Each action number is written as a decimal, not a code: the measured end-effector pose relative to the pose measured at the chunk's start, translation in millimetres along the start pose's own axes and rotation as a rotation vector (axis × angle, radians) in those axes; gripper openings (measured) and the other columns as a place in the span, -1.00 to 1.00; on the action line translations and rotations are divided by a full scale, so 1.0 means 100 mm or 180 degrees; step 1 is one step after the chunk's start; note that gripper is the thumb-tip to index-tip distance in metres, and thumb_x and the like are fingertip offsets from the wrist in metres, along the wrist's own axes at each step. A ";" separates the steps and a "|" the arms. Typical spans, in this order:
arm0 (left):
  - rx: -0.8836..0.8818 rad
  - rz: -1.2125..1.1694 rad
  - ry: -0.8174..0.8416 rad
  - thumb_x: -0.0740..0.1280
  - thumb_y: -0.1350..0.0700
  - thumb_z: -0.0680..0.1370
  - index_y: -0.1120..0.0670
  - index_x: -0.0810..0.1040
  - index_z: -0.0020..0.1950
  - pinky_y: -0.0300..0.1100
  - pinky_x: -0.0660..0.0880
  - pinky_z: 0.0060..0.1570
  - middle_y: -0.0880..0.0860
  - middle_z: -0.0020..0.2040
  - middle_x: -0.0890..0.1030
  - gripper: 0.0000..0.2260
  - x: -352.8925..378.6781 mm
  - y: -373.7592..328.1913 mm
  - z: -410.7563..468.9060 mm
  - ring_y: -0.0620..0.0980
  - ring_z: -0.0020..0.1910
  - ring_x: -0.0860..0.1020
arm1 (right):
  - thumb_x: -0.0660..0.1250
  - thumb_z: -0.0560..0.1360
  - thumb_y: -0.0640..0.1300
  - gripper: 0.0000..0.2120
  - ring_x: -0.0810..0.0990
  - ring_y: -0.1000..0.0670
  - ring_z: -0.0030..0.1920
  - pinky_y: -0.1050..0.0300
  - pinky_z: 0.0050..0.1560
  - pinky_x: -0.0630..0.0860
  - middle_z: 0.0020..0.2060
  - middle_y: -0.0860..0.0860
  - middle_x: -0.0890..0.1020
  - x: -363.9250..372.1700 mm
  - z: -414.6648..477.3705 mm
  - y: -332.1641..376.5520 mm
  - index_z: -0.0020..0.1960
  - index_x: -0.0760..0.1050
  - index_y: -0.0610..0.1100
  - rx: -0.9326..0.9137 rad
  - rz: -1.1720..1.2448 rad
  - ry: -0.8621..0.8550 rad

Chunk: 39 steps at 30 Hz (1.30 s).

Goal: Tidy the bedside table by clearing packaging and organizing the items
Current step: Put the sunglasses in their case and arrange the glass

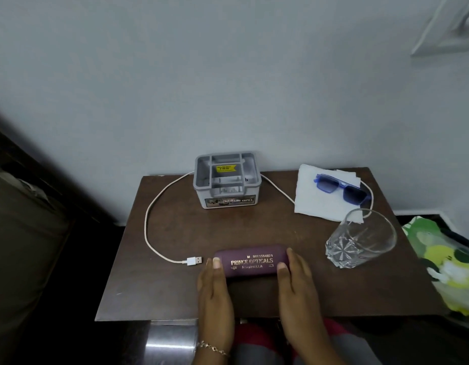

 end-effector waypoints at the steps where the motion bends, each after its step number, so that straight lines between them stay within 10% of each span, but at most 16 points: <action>1: 0.0023 0.0055 -0.0001 0.00 -0.26 0.42 0.12 0.36 0.41 -0.03 0.14 0.47 0.09 0.42 0.34 -0.31 0.01 -0.01 -0.01 -0.02 0.42 0.29 | 0.07 0.61 -0.03 -0.55 0.22 0.02 0.45 0.45 0.26 0.02 0.47 -0.06 0.24 0.00 -0.01 0.01 0.46 0.21 -0.15 -0.0018 -0.0008 -0.0009; 8: 0.0205 0.0182 -0.0073 0.03 -0.19 0.51 0.03 0.14 0.51 -0.33 -0.01 0.35 -0.05 0.52 0.15 -0.40 0.01 -0.10 -0.07 -0.23 0.43 0.10 | 0.10 0.60 -0.11 -0.56 0.18 0.08 0.46 0.47 0.25 0.01 0.47 0.01 0.23 -0.13 -0.08 -0.02 0.47 0.21 -0.11 0.0098 0.0415 -0.0119; 14: 0.0602 0.0119 0.0028 0.04 -0.20 0.47 -0.05 0.24 0.46 -0.35 0.06 0.33 -0.19 0.42 0.25 -0.43 0.19 -0.40 -0.15 -0.33 0.36 0.17 | 0.14 0.58 -0.27 -0.74 0.47 -0.06 0.28 0.06 0.36 0.32 0.20 -0.10 0.55 -0.63 -0.20 -0.33 0.16 0.53 -0.08 0.0533 0.1455 -0.0801; 21: 0.0637 -0.0188 0.0643 0.19 -0.08 0.58 0.00 0.46 0.32 -0.17 0.24 0.39 -0.11 0.28 0.47 -0.65 0.87 -0.80 0.14 -0.17 0.30 0.40 | 0.15 0.57 -0.31 -0.76 0.58 -0.06 0.00 0.43 -0.12 0.52 0.04 -0.20 0.57 -1.56 -0.03 -0.70 0.20 0.47 -0.29 0.0674 0.2029 -0.1851; 27: 0.0538 0.0404 0.1122 0.28 0.15 0.53 0.10 0.58 0.16 0.08 0.46 0.24 0.16 0.13 0.62 -0.77 1.84 -0.80 0.93 0.14 0.16 0.56 | 0.30 0.52 -0.23 -0.81 0.60 0.05 -0.07 0.24 -0.01 0.59 -0.03 -0.06 0.63 -1.75 0.94 -0.70 0.12 0.54 -0.13 0.0557 0.1524 -0.1256; 39: 0.0951 0.1271 0.1381 0.24 0.25 0.55 0.17 0.53 0.25 -0.13 0.39 0.27 0.15 0.23 0.57 -0.71 2.67 -0.93 1.31 0.14 0.23 0.51 | 0.39 0.43 -0.31 -0.84 0.56 -0.04 -0.19 -0.02 0.09 0.56 -0.21 -0.13 0.63 -1.75 2.09 -0.69 0.00 0.62 -0.25 0.0407 0.0774 -0.1050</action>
Point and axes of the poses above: each hand's wrist, its own z-axis towards the middle knuckle, its own x-axis out of the palm, y = z × x, the point moved 7 cm from there along z, towards the middle knuckle
